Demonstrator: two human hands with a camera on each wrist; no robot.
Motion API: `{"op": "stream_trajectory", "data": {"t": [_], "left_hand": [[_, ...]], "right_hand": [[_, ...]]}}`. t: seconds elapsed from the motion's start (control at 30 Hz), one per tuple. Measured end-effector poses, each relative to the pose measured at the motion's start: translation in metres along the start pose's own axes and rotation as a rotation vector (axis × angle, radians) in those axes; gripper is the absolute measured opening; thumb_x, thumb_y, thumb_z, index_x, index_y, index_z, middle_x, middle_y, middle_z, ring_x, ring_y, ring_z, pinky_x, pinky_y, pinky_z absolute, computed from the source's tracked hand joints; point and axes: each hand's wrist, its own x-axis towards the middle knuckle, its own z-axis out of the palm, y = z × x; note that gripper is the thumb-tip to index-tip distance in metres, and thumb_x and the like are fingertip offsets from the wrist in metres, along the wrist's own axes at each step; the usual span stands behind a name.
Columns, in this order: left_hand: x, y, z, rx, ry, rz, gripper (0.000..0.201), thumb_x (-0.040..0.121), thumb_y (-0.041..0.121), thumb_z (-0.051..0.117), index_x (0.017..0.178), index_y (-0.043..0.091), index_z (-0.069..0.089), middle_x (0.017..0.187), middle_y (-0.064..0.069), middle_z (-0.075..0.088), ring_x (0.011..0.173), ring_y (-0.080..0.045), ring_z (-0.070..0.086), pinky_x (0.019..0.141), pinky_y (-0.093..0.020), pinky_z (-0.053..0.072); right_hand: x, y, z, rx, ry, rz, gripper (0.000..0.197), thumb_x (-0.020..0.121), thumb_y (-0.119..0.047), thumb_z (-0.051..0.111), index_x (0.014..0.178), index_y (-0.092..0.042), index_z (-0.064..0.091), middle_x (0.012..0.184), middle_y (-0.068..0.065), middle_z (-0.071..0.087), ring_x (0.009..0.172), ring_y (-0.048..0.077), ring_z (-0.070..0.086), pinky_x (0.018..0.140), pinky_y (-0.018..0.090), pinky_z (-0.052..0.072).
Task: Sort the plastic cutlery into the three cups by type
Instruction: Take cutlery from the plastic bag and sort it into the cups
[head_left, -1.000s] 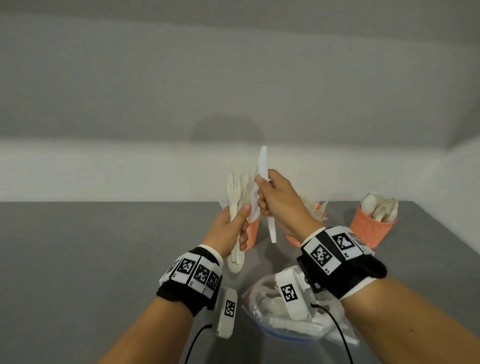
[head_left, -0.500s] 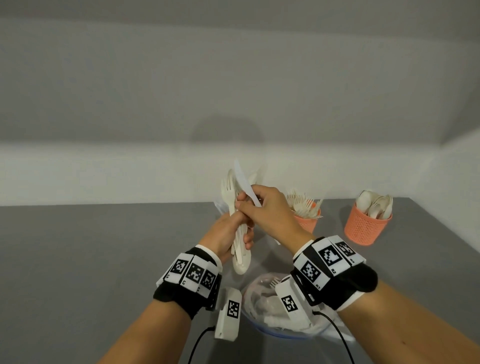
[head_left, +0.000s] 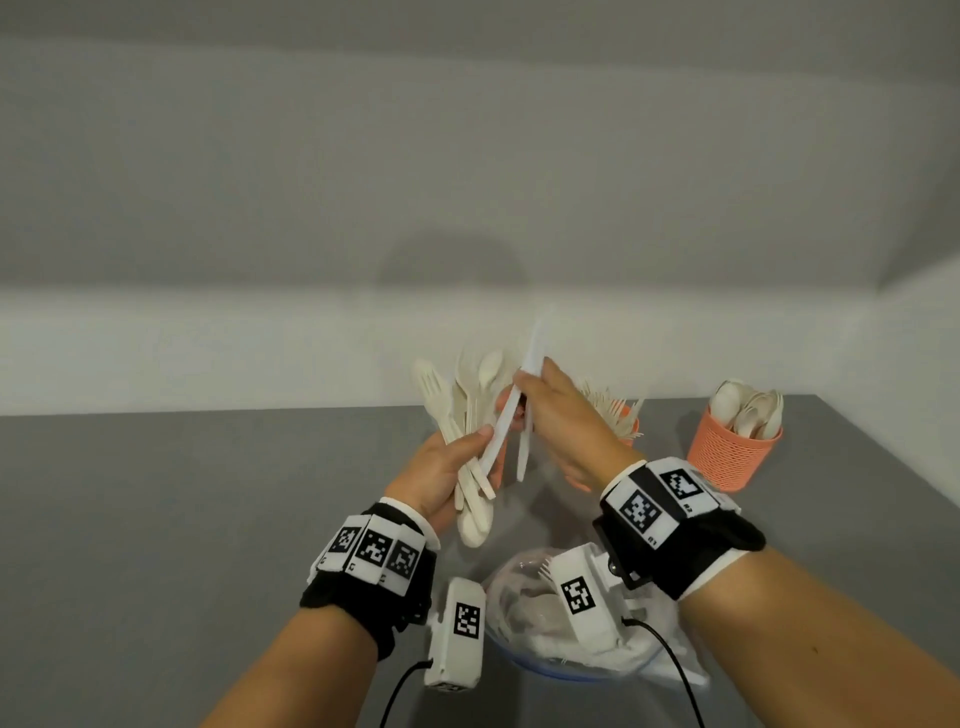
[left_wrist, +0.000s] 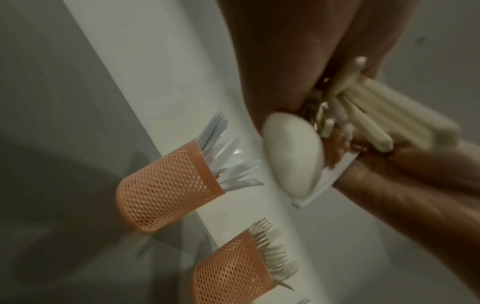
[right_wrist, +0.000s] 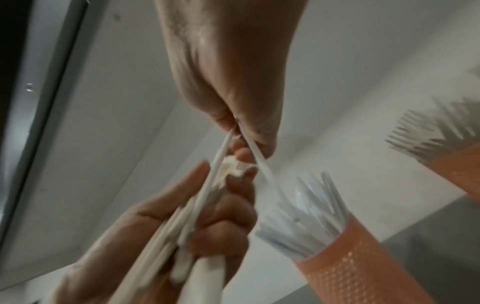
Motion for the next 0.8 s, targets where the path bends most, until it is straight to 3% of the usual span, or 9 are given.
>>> {"op": "stream_trajectory", "data": {"t": [0.1,0.17,0.27,0.37,0.47,0.57,0.67,0.73,0.8], "left_hand": [[0.004,0.001,-0.007,-0.002,0.043,0.001,0.006,0.088,0.007,0.052,0.084,0.005,0.056,0.064,-0.005,0.043,0.042,-0.009,0.044,0.041,-0.020,0.039],[0.006,0.001,-0.015,0.016,0.066,0.004,0.004,0.082,0.011,0.057,0.082,0.007,0.056,0.064,-0.005,0.040,0.041,-0.008,0.041,0.041,-0.019,0.039],[0.007,0.002,-0.028,0.036,0.122,0.041,0.006,0.083,0.015,0.058,0.082,0.011,0.062,0.060,-0.004,0.046,0.041,-0.011,0.044,0.042,-0.021,0.040],[0.007,0.007,-0.038,0.023,0.192,0.105,0.032,0.093,0.012,0.048,0.068,0.016,0.067,0.055,-0.003,0.051,0.040,-0.012,0.047,0.043,-0.021,0.042],[0.007,0.013,-0.045,0.029,0.219,0.150,0.042,0.094,0.012,0.046,0.059,0.020,0.068,0.056,-0.002,0.051,0.040,-0.012,0.047,0.043,-0.022,0.044],[0.007,0.014,-0.049,0.053,0.235,0.163,0.045,0.094,0.012,0.046,0.057,0.025,0.070,0.058,-0.003,0.051,0.042,-0.011,0.046,0.044,-0.025,0.042],[0.009,0.015,-0.050,0.004,0.241,0.150,0.036,0.093,0.011,0.047,0.065,0.019,0.068,0.061,-0.004,0.053,0.043,-0.011,0.047,0.044,-0.025,0.043],[0.011,0.012,-0.049,0.002,0.228,0.135,0.032,0.094,0.015,0.047,0.070,0.017,0.068,0.061,-0.004,0.053,0.043,-0.011,0.048,0.046,-0.025,0.044],[0.013,0.011,-0.049,0.024,0.221,0.112,0.026,0.095,0.021,0.046,0.078,0.014,0.066,0.059,-0.002,0.054,0.042,-0.011,0.048,0.045,-0.023,0.044]], "right_hand": [[0.014,-0.001,-0.015,0.157,0.121,-0.064,0.014,0.100,-0.013,0.032,0.108,-0.009,0.043,0.072,0.003,0.051,0.069,0.015,0.050,0.074,0.028,0.046],[0.026,-0.003,-0.023,0.240,0.177,-0.109,0.018,0.099,-0.006,0.031,0.113,-0.010,0.042,0.073,0.005,0.052,0.071,0.016,0.054,0.079,0.030,0.048],[0.038,0.002,-0.020,0.183,0.226,-0.170,0.017,0.099,-0.005,0.030,0.109,-0.012,0.042,0.086,0.012,0.058,0.076,0.010,0.058,0.078,0.020,0.046],[0.048,0.017,-0.004,0.129,0.222,-0.190,0.017,0.099,-0.008,0.032,0.102,-0.016,0.046,0.100,0.015,0.059,0.085,0.006,0.057,0.088,0.019,0.043],[0.054,0.036,0.015,0.095,0.176,-0.189,0.017,0.100,-0.009,0.034,0.109,-0.008,0.048,0.090,0.005,0.060,0.083,-0.002,0.058,0.080,0.006,0.043],[0.064,0.058,0.033,0.016,0.122,-0.131,0.014,0.099,-0.011,0.036,0.107,-0.012,0.047,0.083,-0.002,0.060,0.085,0.007,0.058,0.085,0.018,0.046],[0.073,0.080,0.043,-0.106,0.088,-0.027,0.016,0.097,-0.011,0.039,0.097,-0.017,0.054,0.097,0.000,0.063,0.101,0.019,0.060,0.095,0.034,0.046],[0.075,0.089,0.045,-0.153,0.083,-0.004,0.020,0.096,-0.013,0.041,0.110,-0.014,0.055,0.111,0.005,0.063,0.108,0.023,0.059,0.096,0.038,0.047],[0.076,0.090,0.045,-0.170,0.104,-0.027,0.023,0.098,-0.017,0.039,0.118,-0.012,0.048,0.113,0.008,0.060,0.107,0.024,0.058,0.095,0.040,0.047]]}}
